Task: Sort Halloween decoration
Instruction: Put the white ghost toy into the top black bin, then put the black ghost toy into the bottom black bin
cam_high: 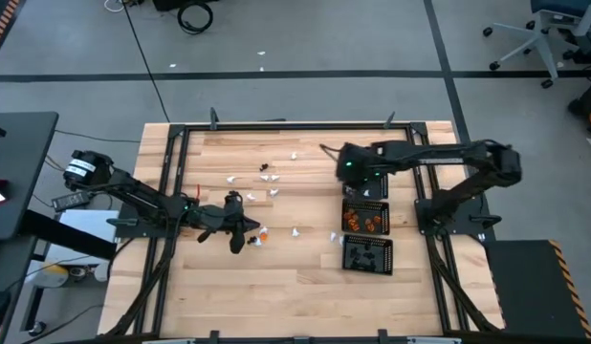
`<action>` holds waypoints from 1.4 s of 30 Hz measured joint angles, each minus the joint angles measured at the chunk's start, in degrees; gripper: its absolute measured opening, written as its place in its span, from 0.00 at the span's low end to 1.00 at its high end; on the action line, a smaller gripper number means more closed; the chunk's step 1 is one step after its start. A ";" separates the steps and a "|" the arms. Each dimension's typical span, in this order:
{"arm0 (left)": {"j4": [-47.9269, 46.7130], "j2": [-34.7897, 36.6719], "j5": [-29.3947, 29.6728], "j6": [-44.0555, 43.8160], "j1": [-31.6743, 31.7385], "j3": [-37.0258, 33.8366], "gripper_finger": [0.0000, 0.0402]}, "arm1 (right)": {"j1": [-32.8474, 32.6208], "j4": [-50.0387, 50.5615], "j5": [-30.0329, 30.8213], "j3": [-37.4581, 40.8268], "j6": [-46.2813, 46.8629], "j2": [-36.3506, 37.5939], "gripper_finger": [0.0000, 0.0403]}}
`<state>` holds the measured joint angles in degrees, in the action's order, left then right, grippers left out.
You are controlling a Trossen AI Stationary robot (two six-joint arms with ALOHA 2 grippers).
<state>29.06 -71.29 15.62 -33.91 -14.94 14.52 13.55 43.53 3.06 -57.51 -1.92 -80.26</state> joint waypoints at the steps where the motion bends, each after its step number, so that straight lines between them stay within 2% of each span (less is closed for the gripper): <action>1: 0.08 0.00 0.00 0.02 0.00 0.00 0.00 | 0.96 -0.15 0.61 1.94 0.32 1.52 0.13; 4: 0.33 0.00 0.00 0.02 0.00 0.00 0.00 | 4.15 -2.19 0.26 6.48 0.97 4.05 0.13; 10: 0.34 0.01 0.02 -0.01 0.02 0.00 0.00 | 9.92 -2.67 -2.82 11.08 3.88 3.13 0.16; 14: 0.31 0.02 0.02 -1.25 0.02 0.00 0.00 | 12.21 -2.64 -7.01 10.66 3.85 2.96 0.23; 19: -0.13 0.04 0.03 -3.28 0.02 0.00 0.00 | 12.96 2.92 -7.20 7.58 2.06 3.05 0.31; 23: -0.17 0.04 0.04 -4.32 0.02 0.00 0.00 | 9.70 5.87 -9.20 2.95 4.29 3.01 0.32; 27: -0.18 0.04 0.04 -5.49 0.02 0.00 0.00 | 1.01 2.48 -8.83 -4.19 10.52 1.24 0.32; 31: -0.56 0.04 0.22 -5.56 0.02 0.00 0.00 | -6.76 -2.82 -7.89 -9.90 15.36 -5.01 0.32; 35: -1.56 0.04 0.22 -5.90 0.02 0.00 0.00 | -13.03 -8.18 -6.59 -14.69 16.20 -13.22 0.32; 39: -2.03 0.05 -0.29 -7.20 -0.03 0.00 0.00 | -17.04 -13.57 -5.56 -17.76 15.40 -20.64 0.33; 42: -2.08 0.07 -1.40 -7.52 -0.61 0.04 0.00 | -18.55 -15.04 -7.98 -19.39 15.74 -25.44 0.38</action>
<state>26.98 -71.22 14.22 -41.43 -15.55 14.57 -5.00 28.49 -4.92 -76.90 13.81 -105.70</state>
